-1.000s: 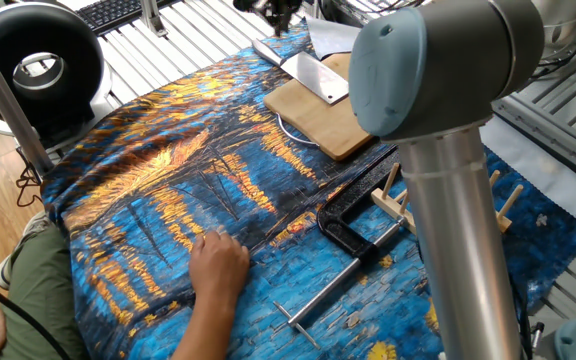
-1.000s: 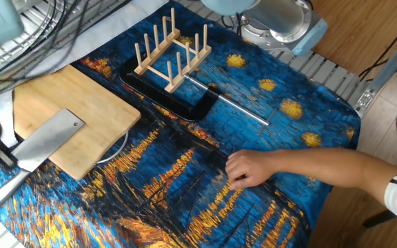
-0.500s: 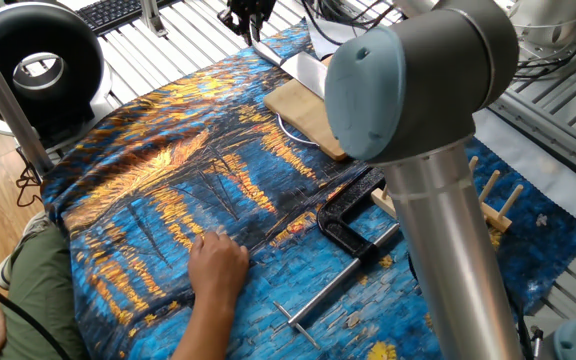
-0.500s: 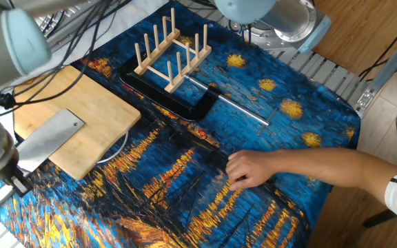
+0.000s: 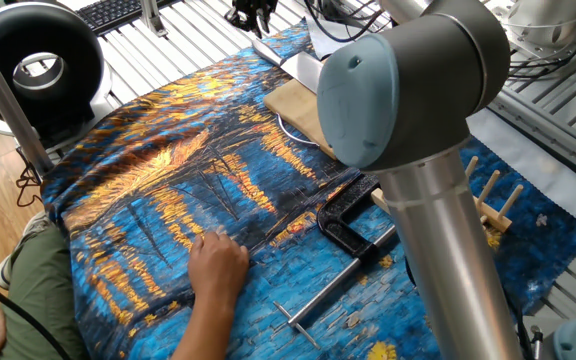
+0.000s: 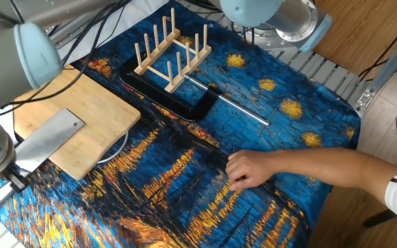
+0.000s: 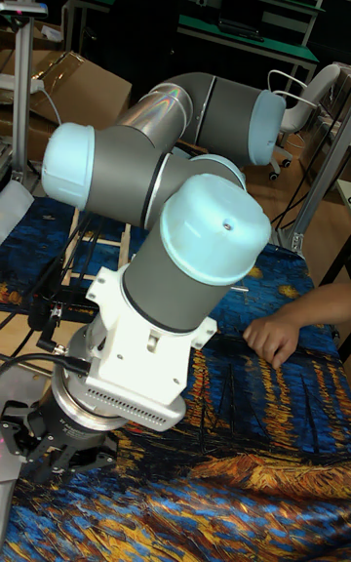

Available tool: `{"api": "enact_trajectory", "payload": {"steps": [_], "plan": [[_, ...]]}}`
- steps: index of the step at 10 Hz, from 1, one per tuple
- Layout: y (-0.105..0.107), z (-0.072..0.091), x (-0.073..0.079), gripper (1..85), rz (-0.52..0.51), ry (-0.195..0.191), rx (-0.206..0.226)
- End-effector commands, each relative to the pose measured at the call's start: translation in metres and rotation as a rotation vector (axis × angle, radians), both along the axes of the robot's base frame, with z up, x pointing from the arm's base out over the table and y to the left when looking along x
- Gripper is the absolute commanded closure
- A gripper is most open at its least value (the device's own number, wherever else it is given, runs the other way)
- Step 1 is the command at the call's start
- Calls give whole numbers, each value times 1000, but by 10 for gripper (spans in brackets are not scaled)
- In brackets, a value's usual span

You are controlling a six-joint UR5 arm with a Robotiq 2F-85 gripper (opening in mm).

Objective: Put the knife on the knife rack

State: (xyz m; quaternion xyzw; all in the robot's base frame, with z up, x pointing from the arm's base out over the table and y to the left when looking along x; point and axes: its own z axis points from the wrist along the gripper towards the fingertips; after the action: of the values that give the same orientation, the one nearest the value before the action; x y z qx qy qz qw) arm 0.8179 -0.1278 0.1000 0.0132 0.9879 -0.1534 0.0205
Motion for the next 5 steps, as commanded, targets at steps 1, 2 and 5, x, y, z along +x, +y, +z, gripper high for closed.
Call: {"api": "enact_trajectory", "payload": {"steps": [1, 2, 5], "plan": [[-1, 1, 2, 620, 8, -4, -7], [9, -2, 2, 623, 5, -5, 32], [56, -10, 4, 617, 19, -10, 218]]}}
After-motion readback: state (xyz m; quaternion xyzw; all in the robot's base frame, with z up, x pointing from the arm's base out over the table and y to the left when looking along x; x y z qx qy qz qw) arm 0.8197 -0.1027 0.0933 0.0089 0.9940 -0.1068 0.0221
